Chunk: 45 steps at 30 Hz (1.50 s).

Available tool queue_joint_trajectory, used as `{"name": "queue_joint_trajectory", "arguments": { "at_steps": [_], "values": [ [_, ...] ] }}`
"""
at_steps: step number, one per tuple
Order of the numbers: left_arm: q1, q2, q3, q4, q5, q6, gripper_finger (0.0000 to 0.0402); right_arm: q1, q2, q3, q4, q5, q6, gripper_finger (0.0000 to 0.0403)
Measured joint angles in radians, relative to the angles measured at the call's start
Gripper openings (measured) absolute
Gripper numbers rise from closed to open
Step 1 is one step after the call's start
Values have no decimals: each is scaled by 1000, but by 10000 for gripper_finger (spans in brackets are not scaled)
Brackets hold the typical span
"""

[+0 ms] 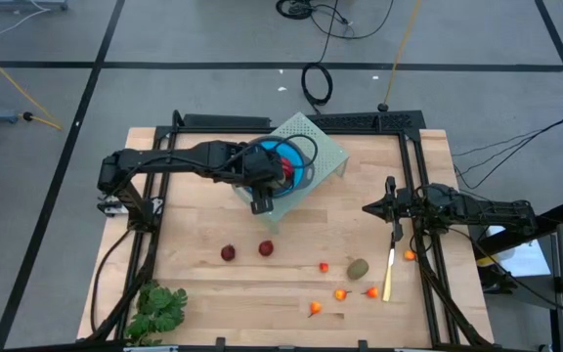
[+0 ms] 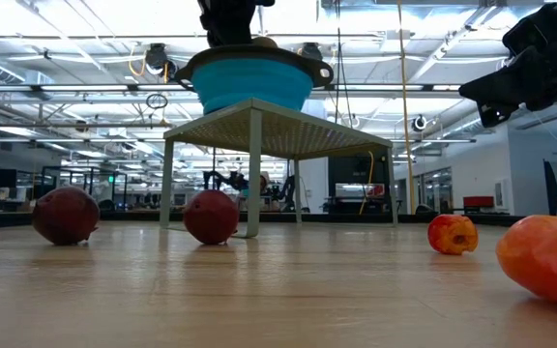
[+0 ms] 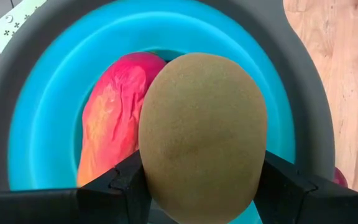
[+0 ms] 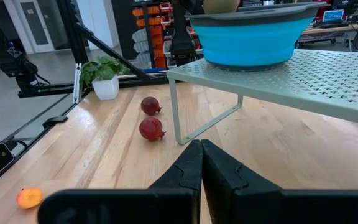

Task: Pick & Place Fruit
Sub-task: Put the kiwi into the collapsible colander on the shelf

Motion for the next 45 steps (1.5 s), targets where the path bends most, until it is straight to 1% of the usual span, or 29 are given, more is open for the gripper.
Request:
{"name": "queue_joint_trajectory", "arguments": {
  "at_steps": [10,15,18,25,29,39,45],
  "values": [
    [0,0,0,0,0,-2,219,0,0,0,0,0,0,0],
    [7,0,0,0,-1,-45,220,0,0,0,0,0,0,0],
    [8,0,0,0,-2,-48,232,0,0,0,0,0,0,0],
    [8,0,0,-1,-10,-50,278,0,0,0,0,0,0,0],
    [8,0,0,-1,-10,-50,294,0,0,0,0,0,0,0],
    [8,0,1,0,-11,-51,296,0,0,0,0,0,1,0],
    [8,-8,1,-3,-11,-81,296,0,0,0,1,-1,3,0]
  ]
}}
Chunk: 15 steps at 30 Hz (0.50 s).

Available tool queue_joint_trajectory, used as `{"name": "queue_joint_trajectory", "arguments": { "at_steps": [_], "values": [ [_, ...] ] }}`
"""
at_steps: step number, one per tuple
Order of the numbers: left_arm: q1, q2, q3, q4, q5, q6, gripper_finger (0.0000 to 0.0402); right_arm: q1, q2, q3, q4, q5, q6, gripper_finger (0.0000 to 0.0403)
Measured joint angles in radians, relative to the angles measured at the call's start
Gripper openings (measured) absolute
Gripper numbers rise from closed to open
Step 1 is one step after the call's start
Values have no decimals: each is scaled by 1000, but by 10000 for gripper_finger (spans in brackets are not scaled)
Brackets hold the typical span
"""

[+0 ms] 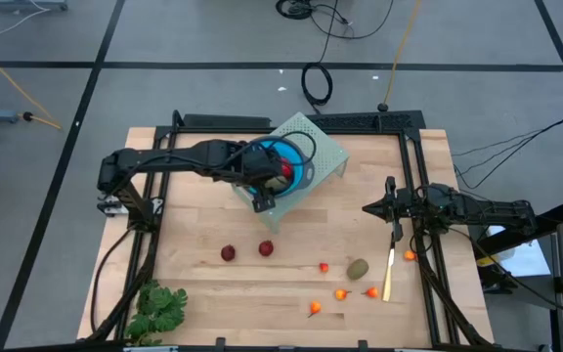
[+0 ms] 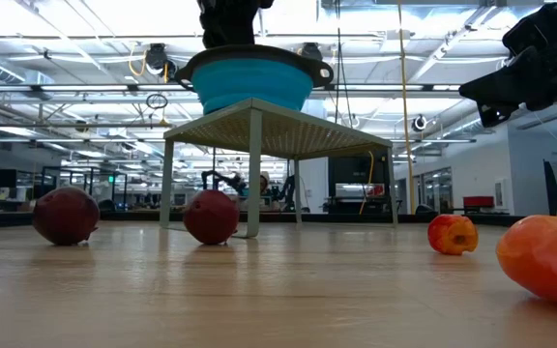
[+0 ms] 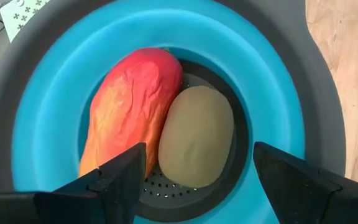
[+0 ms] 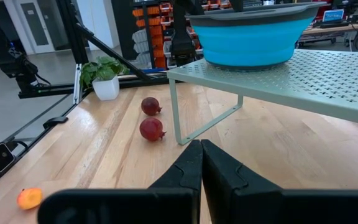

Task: Pick & Place Fruit
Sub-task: Put the kiwi into the collapsible colander on the shelf

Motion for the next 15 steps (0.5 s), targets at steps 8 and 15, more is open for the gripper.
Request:
{"name": "queue_joint_trajectory", "arguments": {
  "at_steps": [8,15],
  "values": [
    [0,-64,0,-12,-44,-55,296,0,0,0,8,0,1,0],
    [-8,-131,0,-14,-52,-101,264,0,0,0,14,0,1,0]
  ]
}}
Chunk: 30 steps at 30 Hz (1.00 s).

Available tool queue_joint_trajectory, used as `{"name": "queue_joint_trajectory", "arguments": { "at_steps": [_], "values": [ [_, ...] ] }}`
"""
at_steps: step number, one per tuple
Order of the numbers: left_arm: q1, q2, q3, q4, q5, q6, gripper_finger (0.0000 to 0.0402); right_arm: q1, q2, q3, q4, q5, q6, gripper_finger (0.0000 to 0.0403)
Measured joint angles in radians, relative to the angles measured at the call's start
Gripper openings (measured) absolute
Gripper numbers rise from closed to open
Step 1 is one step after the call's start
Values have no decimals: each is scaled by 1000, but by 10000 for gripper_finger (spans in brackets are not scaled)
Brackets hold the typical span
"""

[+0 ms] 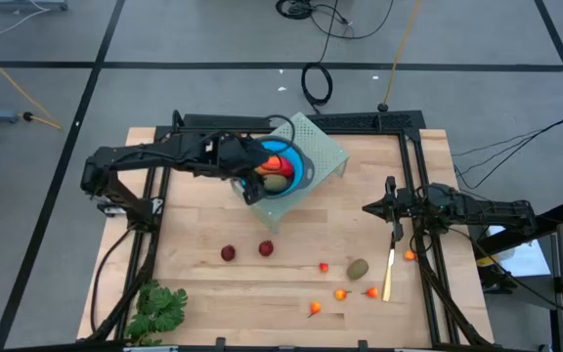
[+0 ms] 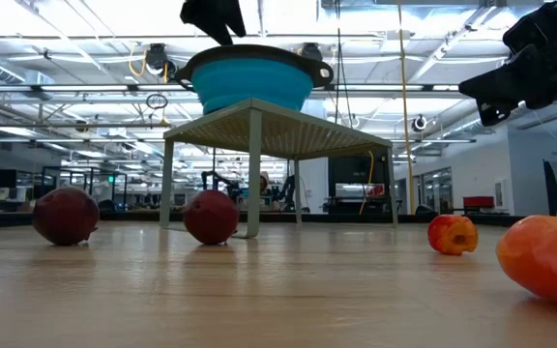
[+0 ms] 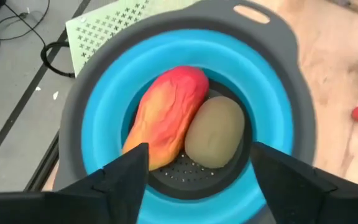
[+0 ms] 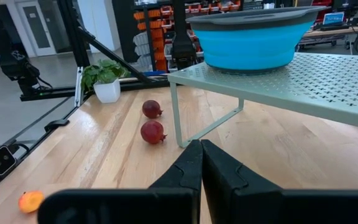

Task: Pick & Place Fruit
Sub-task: Put the kiwi into the collapsible colander on the shelf

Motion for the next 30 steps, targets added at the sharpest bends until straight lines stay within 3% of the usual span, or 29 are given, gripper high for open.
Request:
{"name": "queue_joint_trajectory", "arguments": {
  "at_steps": [9,14,30],
  "values": [
    [-39,-28,0,-10,2,-1,104,0,0,0,1,0,0,0],
    [-44,-37,0,-8,69,-2,15,0,0,0,0,0,0,0],
    [-43,-35,0,-21,167,7,8,0,0,0,-14,0,0,0]
  ]
}}
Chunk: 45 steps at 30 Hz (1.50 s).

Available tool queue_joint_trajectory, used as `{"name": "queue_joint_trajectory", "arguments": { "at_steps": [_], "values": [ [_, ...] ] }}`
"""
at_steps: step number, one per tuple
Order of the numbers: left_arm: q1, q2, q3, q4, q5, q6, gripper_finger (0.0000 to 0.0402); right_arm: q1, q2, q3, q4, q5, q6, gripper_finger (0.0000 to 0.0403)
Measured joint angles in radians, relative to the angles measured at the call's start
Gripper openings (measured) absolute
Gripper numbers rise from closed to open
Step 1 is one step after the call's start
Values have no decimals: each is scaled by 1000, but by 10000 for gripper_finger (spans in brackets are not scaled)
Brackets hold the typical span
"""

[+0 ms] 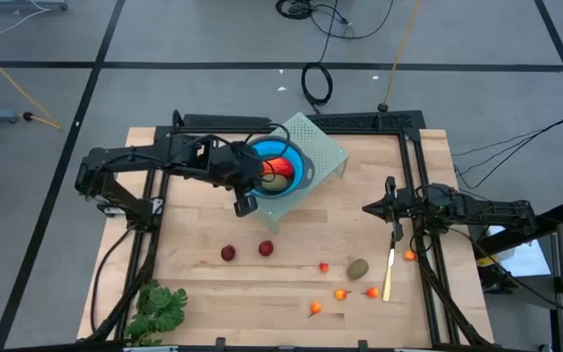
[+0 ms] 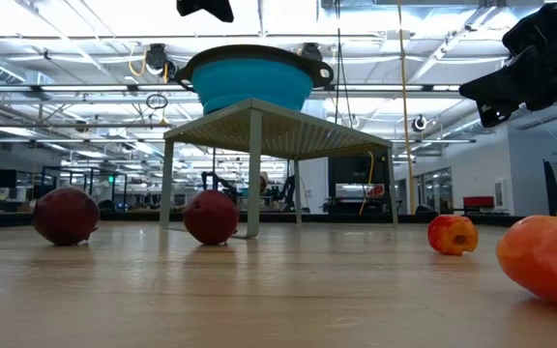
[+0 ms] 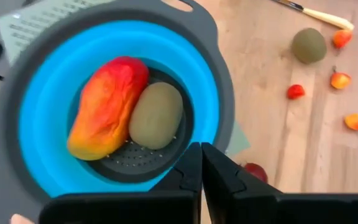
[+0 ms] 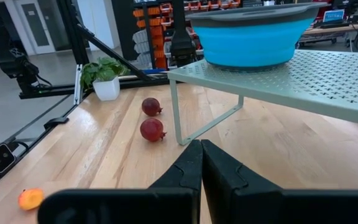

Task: Pick & Place Fruit
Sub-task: Put the kiwi into the collapsible colander on the shelf

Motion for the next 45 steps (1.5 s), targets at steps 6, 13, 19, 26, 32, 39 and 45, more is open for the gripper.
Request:
{"name": "queue_joint_trajectory", "arguments": {
  "at_steps": [6,13,19,26,32,39,45],
  "values": [
    [-5,0,-18,2,61,-16,6,0,0,0,-2,-3,0,0],
    [-28,-8,-75,14,81,-46,6,0,0,0,-2,-74,-23,0],
    [-56,-77,-121,91,65,-64,4,0,4,0,-1,-137,-27,0],
    [-120,-253,-301,181,-42,-131,2,0,44,1,22,-134,-28,0],
    [-167,-421,-517,342,-79,-192,3,0,134,0,139,-135,-34,0],
    [-215,-614,-748,484,-133,-220,6,0,301,43,241,-138,-45,0],
    [-232,-755,-893,579,-149,-217,6,10,437,137,231,-138,-71,0]
  ]
}}
